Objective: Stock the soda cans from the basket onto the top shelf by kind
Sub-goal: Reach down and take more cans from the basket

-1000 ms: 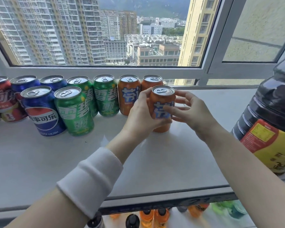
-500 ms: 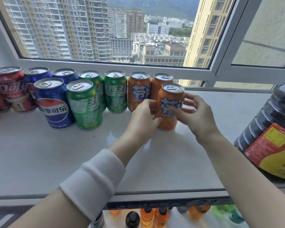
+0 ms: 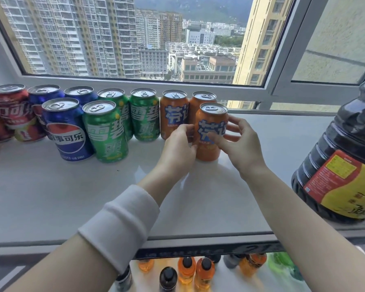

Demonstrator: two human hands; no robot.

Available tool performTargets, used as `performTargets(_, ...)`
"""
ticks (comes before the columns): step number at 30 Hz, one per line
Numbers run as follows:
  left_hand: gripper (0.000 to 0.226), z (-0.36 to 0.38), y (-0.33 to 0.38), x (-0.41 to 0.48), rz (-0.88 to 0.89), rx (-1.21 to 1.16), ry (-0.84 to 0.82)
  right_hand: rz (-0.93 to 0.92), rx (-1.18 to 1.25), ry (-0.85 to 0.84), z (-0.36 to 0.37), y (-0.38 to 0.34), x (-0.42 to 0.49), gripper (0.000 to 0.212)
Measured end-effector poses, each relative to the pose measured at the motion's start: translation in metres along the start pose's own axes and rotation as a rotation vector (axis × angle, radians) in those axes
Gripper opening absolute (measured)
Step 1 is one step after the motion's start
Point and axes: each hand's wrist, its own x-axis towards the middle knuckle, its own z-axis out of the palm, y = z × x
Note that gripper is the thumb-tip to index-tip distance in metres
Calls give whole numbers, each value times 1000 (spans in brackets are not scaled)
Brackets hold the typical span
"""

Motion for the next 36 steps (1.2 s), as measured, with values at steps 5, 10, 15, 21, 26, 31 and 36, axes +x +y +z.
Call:
performTargets(5,40,-1,4,-4,-25,-11,-13,12,1,-1,0,0,-3,57)
performTargets(10,42,-6,2,-18,-22,42,9,42,-20,-2,-3,3,-10,71)
performTargets(15,41,-19,4,-49,39,99,35,69,-111,40,-14,1,-46,76)
performTargets(21,46,-54,13,-122,167,253,-13,6,-329,-4,-25,-23,-128,69)
performTargets(26,46,-95,-4,-210,265,368,-25,-90,-559,-27,-14,-33,-224,63)
performTargets(31,46,-118,-46,-300,267,477,-93,-193,-732,-153,10,-7,-323,63)
performTargets(36,45,-106,-91,-367,156,490,-227,-137,-855,-314,15,39,-407,63)
